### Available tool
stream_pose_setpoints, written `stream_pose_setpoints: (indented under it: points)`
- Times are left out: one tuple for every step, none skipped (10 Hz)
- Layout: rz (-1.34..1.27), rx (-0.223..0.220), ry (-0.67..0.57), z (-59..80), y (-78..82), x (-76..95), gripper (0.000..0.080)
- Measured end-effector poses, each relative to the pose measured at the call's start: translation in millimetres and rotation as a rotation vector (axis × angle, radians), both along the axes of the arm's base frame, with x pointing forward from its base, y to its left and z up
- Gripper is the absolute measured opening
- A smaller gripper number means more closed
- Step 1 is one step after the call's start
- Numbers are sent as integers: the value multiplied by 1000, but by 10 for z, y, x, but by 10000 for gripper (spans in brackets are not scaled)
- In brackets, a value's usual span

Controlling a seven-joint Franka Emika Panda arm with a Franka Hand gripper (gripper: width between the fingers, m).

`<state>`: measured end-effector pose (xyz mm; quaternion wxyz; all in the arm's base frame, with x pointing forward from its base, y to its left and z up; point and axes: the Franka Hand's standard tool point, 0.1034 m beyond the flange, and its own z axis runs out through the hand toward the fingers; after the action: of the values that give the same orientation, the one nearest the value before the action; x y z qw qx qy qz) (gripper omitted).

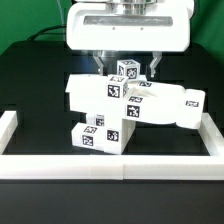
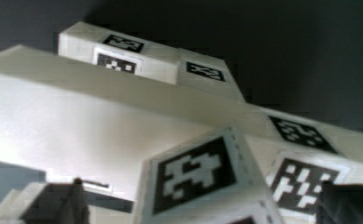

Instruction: Assemble chair

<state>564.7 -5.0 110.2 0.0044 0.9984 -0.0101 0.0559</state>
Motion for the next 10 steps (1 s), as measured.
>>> stream_pose_setpoints:
  points:
    - [83, -10, 1, 0, -8, 0, 649]
    - [139, -16, 2, -1, -12, -1, 649]
    - [190, -22, 3, -7, -27, -5, 649]
    - [198, -23, 2, -8, -30, -4, 649]
    - [191, -23, 2, -10, -27, -5, 624]
    - [191, -23, 2, -10, -30, -5, 624]
    - [191, -23, 2, -10, -30, -5, 451]
    - [190, -23, 2, -11, -30, -5, 267]
    - [160, -19, 2, -12, -30, -5, 268]
    - [160, -19, 2, -12, -31, -6, 268]
